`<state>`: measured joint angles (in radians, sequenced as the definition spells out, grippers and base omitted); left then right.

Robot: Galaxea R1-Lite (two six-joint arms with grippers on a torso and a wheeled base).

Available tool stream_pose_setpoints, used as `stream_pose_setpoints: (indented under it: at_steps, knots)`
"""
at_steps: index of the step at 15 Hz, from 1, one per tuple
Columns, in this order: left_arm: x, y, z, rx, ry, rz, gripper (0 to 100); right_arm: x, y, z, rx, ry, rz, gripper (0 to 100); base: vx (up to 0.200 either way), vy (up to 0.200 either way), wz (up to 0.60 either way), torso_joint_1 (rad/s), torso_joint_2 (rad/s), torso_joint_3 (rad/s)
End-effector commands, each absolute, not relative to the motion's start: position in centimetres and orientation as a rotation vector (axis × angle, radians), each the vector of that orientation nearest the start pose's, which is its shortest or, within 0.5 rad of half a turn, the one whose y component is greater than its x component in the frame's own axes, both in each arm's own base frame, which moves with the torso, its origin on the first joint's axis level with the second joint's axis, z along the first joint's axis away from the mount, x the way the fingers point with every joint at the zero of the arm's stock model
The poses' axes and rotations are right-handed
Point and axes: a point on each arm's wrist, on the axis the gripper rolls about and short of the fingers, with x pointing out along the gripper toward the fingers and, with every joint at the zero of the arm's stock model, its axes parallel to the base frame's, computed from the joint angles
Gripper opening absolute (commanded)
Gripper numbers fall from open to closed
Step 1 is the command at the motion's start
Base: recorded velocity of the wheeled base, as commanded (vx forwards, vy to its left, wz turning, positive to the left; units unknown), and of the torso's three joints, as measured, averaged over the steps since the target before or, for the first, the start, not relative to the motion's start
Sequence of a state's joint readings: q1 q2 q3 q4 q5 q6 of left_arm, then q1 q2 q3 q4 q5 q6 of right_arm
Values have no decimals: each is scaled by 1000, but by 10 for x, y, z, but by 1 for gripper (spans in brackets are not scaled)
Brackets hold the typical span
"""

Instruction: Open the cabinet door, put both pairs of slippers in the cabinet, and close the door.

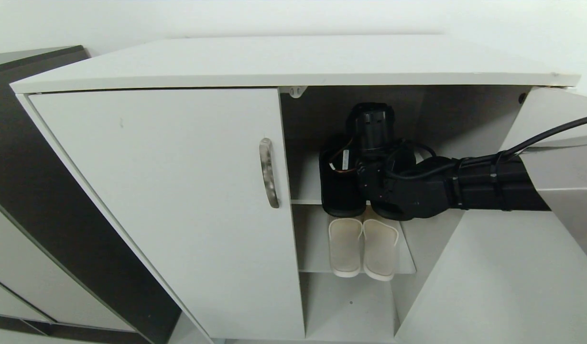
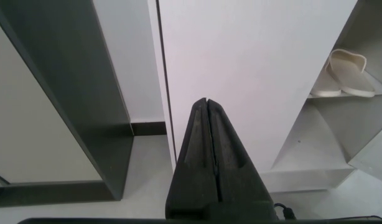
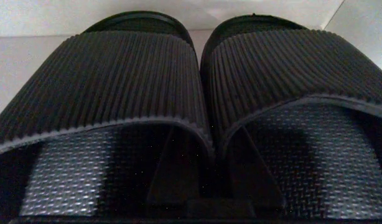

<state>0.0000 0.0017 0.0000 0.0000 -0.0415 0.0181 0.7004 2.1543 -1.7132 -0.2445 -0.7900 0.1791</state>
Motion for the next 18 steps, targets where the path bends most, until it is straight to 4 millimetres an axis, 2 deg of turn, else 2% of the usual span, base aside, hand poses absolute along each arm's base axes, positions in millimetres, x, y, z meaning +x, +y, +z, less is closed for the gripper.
stream_pose_setpoints:
  at_steps: [1,3,5,6,7,8,9,10,11,13,14,18]
  knots:
    - [-23,-1,76,18,1,-41,0,354,278,223,36,148,-104,100,0,0,0,0,0,0]
    - [-23,-1,76,18,1,-41,0,348,279,225,34,149,-98,100,0,0,0,0,0,0]
    - [-23,-1,75,18,3,-41,0,332,275,240,47,132,-83,100,0,0,0,0,0,0]
    - [-23,-1,76,18,1,-41,0,315,275,249,50,128,-56,100,0,0,0,0,0,0]
    - [-23,-1,76,18,1,-41,0,308,274,252,52,127,-45,100,0,0,0,0,0,0]
    - [-23,-1,76,18,1,-41,0,286,273,259,55,122,-11,100,0,0,0,0,0,0]
    - [-23,-1,76,18,1,-41,0,269,273,261,54,121,18,100,0,0,0,0,0,0]
    - [-23,-1,76,18,1,-41,0,263,273,260,51,124,30,100,0,0,0,0,0,0]
    - [-23,-1,76,18,1,-41,0,247,272,258,50,126,59,100,0,0,0,0,0,0]
    - [-23,-1,76,18,1,-40,0,231,261,252,49,123,76,100,0,0,0,0,0,0]
    - [-23,-1,76,18,1,-40,0,227,257,247,48,130,77,0,0,0,0,0,0,0]
    - [-23,-1,76,18,1,-40,0,216,244,222,35,144,83,0,0,0,0,0,0,0]
